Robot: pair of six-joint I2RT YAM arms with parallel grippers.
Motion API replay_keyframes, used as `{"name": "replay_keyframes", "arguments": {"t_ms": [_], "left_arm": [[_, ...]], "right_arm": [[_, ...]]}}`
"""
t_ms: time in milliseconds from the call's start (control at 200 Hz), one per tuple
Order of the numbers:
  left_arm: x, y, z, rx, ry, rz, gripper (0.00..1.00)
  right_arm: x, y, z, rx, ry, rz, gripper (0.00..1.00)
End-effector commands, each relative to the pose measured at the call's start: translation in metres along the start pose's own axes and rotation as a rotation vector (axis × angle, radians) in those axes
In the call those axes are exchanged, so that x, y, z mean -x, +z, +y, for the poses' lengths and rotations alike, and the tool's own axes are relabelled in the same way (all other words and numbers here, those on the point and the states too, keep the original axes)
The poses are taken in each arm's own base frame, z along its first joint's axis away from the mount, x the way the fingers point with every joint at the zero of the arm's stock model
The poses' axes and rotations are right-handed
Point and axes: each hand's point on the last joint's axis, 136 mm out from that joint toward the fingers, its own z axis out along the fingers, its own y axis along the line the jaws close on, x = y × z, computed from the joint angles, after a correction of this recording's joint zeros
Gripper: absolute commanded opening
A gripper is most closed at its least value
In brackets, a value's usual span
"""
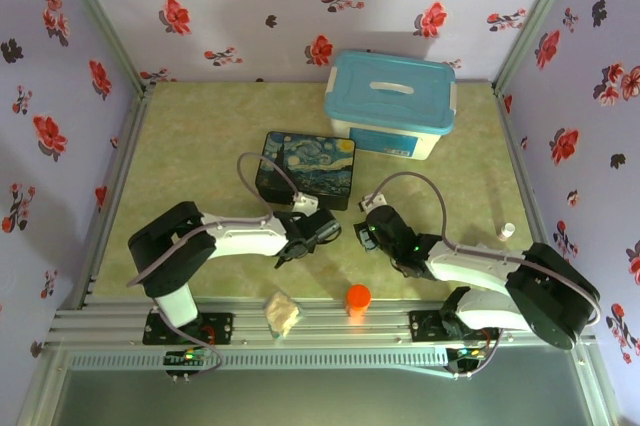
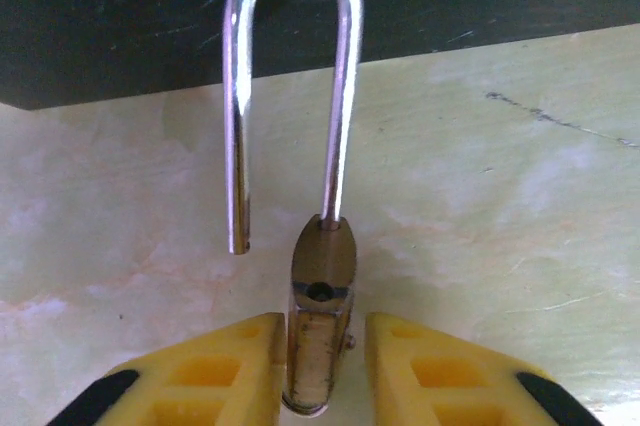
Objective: Unlock a padlock with a key
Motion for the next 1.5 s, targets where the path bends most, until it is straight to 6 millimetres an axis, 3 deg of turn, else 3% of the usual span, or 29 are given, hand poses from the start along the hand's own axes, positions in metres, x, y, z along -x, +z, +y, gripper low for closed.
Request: {"name": "replay_keyframes", "arguments": {"t_ms": [0,210,330,440,560,710,830,1055,1260,1495], "left_arm": [[0.009,-0.008,0.002,0.045,0.019,-0.045,0.29],[0.013,-0.015,-0.008,0.009,0.011,-0.067,0.26],[0.013,-0.017,-0.011,-0.002,0.004,-0.065,0.30],[0.017,-0.025,-0.012,-0.045,-0.031,-0.079,0.34],[0.031,-0.043,-0.011,-0.189,-0.130,-0.120,0.50],[0.053,-0.073,0.011,-0.379,-0.280,-0.205,0.84],[0.060,-0.084,0.034,-0.504,-0.381,-0.224,0.99],[0.051,-0.080,0.080,-0.514,-0.524,-0.245,0.99],[0.037,-0.066,0.083,-0.554,-0.621,-0.224,0.93],[0.025,-0.056,0.082,-0.549,-0.641,-0.203,0.92]], "right_arm": [[0.006,0.000,-0.006,-0.029,0.033,-0.033,0.33],[0.006,0.000,-0.006,-0.029,0.040,-0.034,0.33],[0.007,0.000,-0.005,-0.026,0.044,-0.036,0.33],[0.015,-0.005,0.011,0.065,0.057,-0.052,0.37],[0.031,-0.014,0.025,0.155,0.143,-0.092,0.55],[0.052,-0.023,0.041,0.246,0.219,-0.107,0.56],[0.060,-0.020,0.062,0.339,0.278,-0.052,0.57],[0.068,0.003,0.104,0.426,0.267,0.051,0.53],[0.061,0.034,0.134,0.449,0.213,0.136,0.50],[0.044,0.060,0.149,0.443,0.180,0.192,0.45]]}}
